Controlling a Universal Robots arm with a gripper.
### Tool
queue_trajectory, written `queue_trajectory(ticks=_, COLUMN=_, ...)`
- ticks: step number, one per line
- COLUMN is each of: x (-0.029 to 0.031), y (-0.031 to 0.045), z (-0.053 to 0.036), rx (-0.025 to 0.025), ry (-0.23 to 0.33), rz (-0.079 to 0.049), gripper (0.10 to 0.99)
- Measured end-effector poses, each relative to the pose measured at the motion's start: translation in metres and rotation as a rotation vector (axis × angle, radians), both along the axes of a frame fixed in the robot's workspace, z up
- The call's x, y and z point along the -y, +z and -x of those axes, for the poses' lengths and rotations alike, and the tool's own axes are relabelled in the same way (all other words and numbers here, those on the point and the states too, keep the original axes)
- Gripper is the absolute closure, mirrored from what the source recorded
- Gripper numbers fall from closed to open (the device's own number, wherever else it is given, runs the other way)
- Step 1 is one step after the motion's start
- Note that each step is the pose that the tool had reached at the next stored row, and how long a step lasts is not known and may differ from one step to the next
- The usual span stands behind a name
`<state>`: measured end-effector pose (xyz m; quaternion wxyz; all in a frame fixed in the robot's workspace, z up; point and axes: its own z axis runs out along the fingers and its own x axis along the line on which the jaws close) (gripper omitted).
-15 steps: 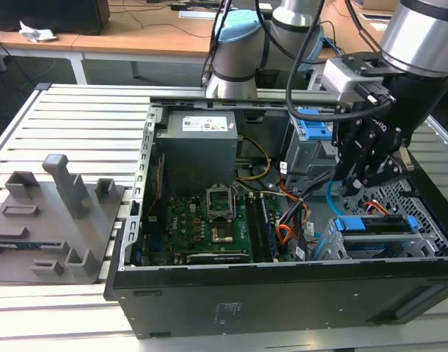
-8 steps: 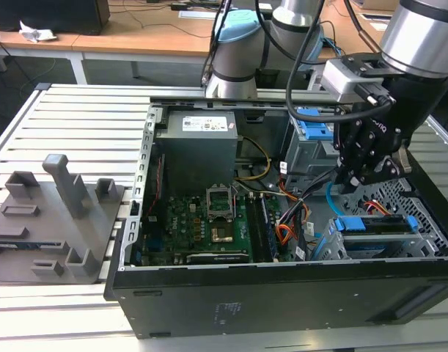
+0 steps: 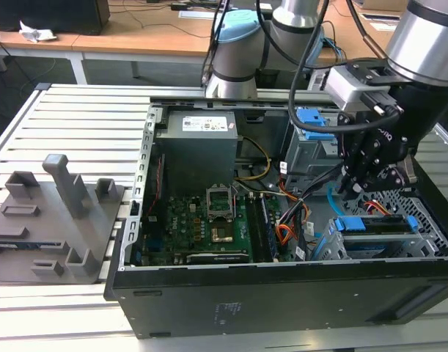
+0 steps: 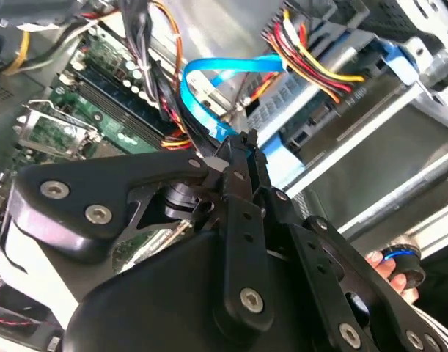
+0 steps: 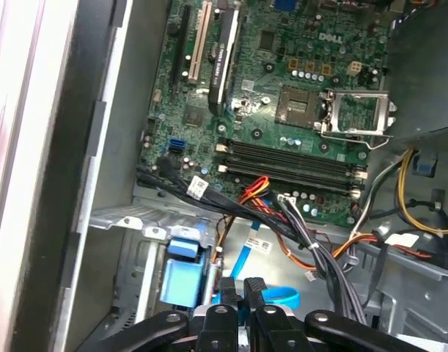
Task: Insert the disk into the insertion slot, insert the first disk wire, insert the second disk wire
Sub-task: 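Insert the second disk wire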
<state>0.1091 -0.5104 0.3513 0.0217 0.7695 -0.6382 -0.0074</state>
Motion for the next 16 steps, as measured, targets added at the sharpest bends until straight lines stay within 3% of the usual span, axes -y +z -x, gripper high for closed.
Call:
queue_trajectory(ticks=1, x=0.0042, y=-0.0002, z=-0.0030, rx=-0.0003, ry=0.000, rz=0.000, gripper=0.925)
queue_trajectory(ticks=5, x=0.0092, y=-0.0014, z=-0.0168, rx=-0.0017, ry=0.000, rz=0.000, gripper=0.925)
queue_trajectory(ticks=7, x=0.0190, y=-0.0026, z=-0.0233, rx=-0.0021, ry=0.000, rz=0.000, gripper=0.925)
queue_trajectory(ticks=9, x=0.0247, y=-0.0035, z=-0.0264, rx=-0.0022, ry=0.000, rz=0.000, gripper=0.925)
queue_trajectory(ticks=13, x=0.0252, y=-0.0047, z=-0.0288, rx=-0.0022, ry=-0.028, rz=0.000, gripper=0.925)
queue_trajectory(ticks=16, x=0.0251, y=-0.0050, z=-0.0293, rx=-0.0022, ry=-0.107, rz=0.000, gripper=0.925)
